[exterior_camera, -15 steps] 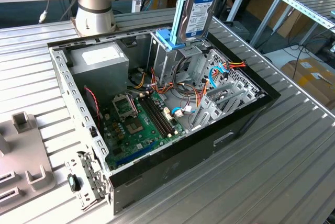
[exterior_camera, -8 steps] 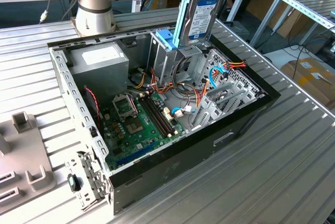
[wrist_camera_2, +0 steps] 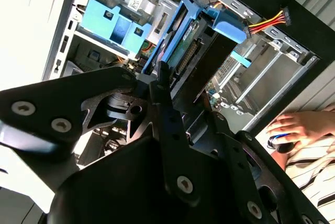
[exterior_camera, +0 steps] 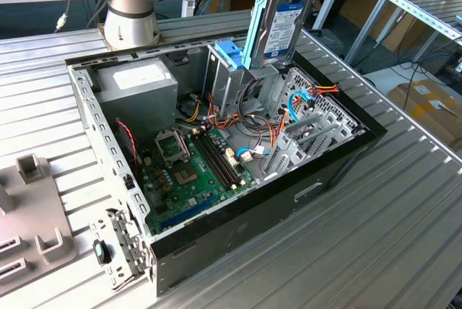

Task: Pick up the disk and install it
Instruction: 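Pick up the disk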

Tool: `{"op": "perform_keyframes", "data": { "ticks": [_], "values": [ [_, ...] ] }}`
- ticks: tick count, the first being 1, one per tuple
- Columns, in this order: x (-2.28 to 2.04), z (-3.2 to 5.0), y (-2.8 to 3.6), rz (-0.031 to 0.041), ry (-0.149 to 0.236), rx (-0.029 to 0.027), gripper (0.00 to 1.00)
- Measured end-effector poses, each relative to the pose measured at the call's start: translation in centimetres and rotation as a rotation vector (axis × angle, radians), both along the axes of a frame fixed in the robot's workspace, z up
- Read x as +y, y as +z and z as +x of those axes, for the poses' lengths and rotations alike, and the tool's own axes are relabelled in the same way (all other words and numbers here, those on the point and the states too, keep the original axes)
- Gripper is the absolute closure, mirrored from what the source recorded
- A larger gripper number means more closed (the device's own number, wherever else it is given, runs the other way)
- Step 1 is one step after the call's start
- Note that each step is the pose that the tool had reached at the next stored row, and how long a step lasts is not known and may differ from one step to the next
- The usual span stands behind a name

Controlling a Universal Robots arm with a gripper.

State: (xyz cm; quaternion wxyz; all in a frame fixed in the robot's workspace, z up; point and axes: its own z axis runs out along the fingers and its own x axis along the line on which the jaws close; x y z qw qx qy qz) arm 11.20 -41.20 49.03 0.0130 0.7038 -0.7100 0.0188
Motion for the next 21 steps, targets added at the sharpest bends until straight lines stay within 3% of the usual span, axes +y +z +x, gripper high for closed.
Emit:
{"op": "perform_keyframes", "data": {
  "ticks": [21],
  "values": [
    [-3.25,0.11,0.01,-0.0003,0.000,0.0000,0.65]
  ]
}}
